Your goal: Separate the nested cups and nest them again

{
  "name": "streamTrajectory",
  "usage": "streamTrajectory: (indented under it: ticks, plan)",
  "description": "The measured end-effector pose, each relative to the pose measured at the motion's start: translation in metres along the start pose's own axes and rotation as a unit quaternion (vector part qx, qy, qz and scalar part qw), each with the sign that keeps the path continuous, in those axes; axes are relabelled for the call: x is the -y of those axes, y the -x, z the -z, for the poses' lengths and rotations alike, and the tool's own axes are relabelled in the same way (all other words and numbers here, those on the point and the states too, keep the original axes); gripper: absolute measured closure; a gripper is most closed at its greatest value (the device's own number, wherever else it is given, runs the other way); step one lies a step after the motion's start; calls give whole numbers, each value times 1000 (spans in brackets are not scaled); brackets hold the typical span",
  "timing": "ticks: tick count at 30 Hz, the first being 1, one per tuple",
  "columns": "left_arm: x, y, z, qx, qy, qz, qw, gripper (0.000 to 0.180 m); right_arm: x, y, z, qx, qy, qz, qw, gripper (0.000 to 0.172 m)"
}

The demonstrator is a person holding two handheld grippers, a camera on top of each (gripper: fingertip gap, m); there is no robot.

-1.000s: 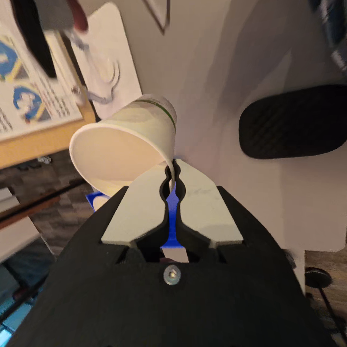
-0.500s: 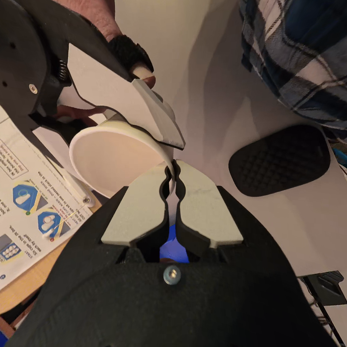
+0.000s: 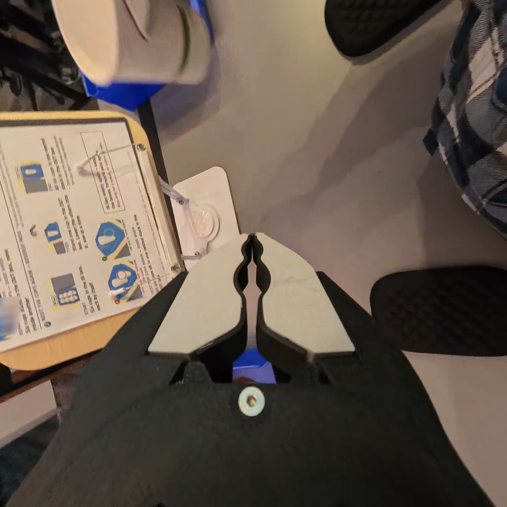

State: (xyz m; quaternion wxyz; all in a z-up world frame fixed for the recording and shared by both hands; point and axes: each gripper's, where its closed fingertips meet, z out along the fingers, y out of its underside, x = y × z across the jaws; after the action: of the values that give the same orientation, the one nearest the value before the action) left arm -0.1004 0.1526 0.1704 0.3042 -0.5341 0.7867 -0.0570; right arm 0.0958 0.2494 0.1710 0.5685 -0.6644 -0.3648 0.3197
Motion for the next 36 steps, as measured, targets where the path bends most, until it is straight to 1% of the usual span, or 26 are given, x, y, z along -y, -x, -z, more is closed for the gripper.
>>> streamTrajectory:
  ticks: [1, 5, 8, 10, 12, 14, 16, 21, 25, 28, 29, 32, 36]
  plan:
    - [-4, 0, -2, 2, 4, 12, 1000, 180, 2, -29, 18, -45, -10, 0, 999, 77]
    - [-21, 1, -11, 26, 12, 61, 998, 180, -2, -138, 88, -200, -46, -11, 979, 77]
    - [-28, -4, -18, 22, 16, 88, 996, 180, -7, -197, 131, -284, -79, -17, 955, 77]
    - [-32, -7, -25, 14, 18, 104, 994, 180, -9, -226, 152, -323, -96, -9, 941, 77]
    - [-42, -10, -31, 9, 39, 113, 993, 180, -16, -250, 165, -354, -97, -7, 930, 77]
    - [-49, -12, -37, 4, 53, 118, 992, 180, -23, -269, 172, -370, -105, -7, 923, 77]
    - [-51, -12, -40, 1, 55, 125, 991, 180, -37, -287, 176, -386, -99, -6, 917, 77]
    - [-56, -8, -43, -1, 60, 135, 989, 180, -76, -317, 172, -395, -82, -29, 914, 77]
    - [-60, -6, -45, -6, 68, 137, 988, 180, -98, -326, 164, -400, -53, -44, 914, 75]
    - [-63, -4, -47, -11, 73, 137, 988, 180, -118, -326, 160, -396, -9, -71, 915, 73]
    - [-63, -4, -48, -12, 73, 138, 988, 180, -121, -327, 159, -396, -3, -77, 915, 71]
    - [-66, -1, -49, -15, 74, 138, 988, 180, -133, -327, 158, -396, 29, -94, 913, 53]
    - [-72, 3, -48, -7, 77, 146, 986, 180, -131, -315, 166, -406, 52, -82, 909, 50]
